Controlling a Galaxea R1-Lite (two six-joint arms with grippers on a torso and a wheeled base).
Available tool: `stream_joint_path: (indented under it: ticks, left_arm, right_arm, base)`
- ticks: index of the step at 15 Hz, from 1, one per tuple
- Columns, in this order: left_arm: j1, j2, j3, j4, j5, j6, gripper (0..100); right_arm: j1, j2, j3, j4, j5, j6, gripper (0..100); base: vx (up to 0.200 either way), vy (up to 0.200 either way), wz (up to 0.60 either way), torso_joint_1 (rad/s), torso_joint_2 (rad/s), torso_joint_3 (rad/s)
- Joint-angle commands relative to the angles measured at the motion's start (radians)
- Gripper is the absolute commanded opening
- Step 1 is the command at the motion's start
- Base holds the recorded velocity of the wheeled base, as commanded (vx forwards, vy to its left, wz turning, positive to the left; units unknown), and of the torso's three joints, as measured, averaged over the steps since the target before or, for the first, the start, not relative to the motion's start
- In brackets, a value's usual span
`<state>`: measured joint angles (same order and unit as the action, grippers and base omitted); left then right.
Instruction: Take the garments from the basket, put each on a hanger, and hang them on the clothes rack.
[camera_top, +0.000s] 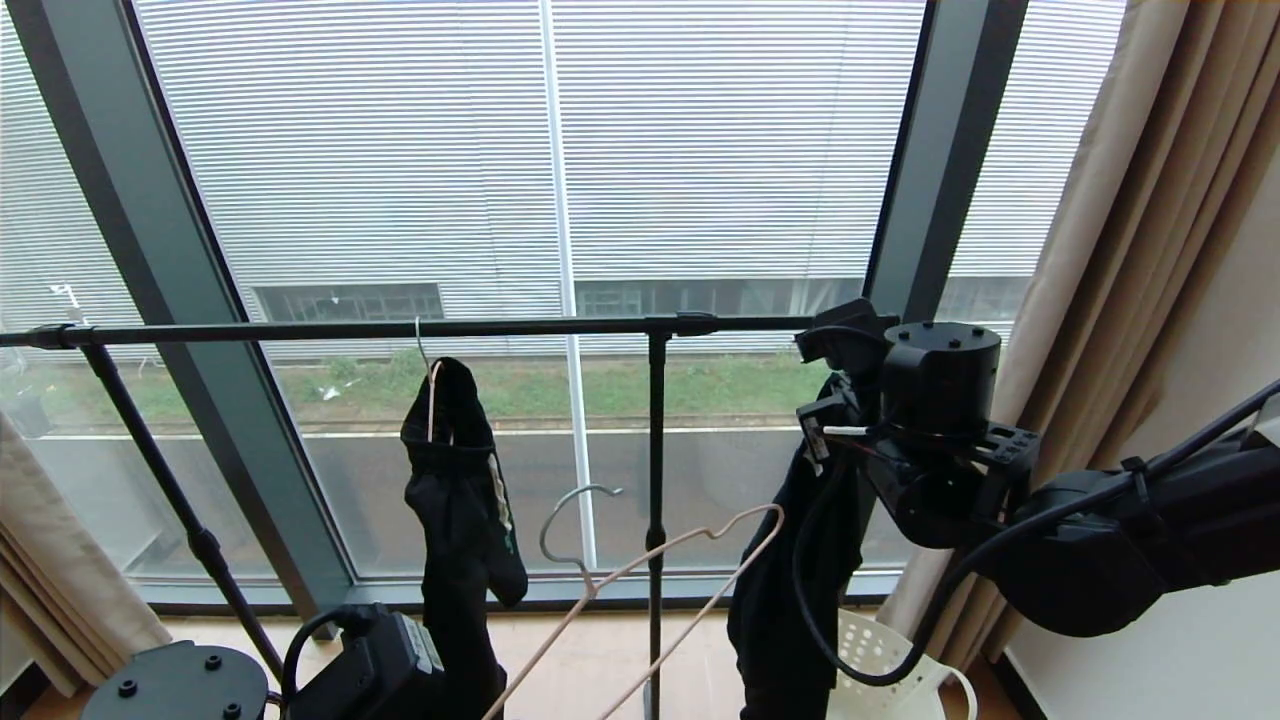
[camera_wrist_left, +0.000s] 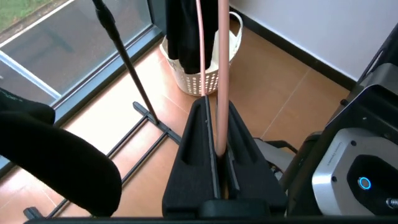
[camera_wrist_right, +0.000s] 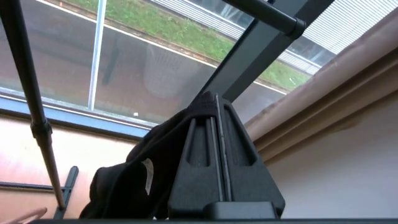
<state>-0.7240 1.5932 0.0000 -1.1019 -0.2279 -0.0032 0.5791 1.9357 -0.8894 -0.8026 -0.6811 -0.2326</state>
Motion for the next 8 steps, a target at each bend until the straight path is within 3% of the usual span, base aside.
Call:
stream_joint_path:
  ticks: [1,8]
  left_arm:
    - [0.002,0.007,0.000,-0.007,-0.007,-0.017,0]
    - [-0.002,0.045,0.000,-0.093,-0.010,-0.081,0]
  right_arm:
    - [0.002,0.028,0.000,-0.006,0.000,-0.002,0]
    - [0.048,0.048,0.004,-0.020,0.003,0.006,0]
  base:
    - [0.000,0.000,0.00,0.000,0.00,0.000]
    - [0.000,0.000,0.00,0.000,0.00,0.000]
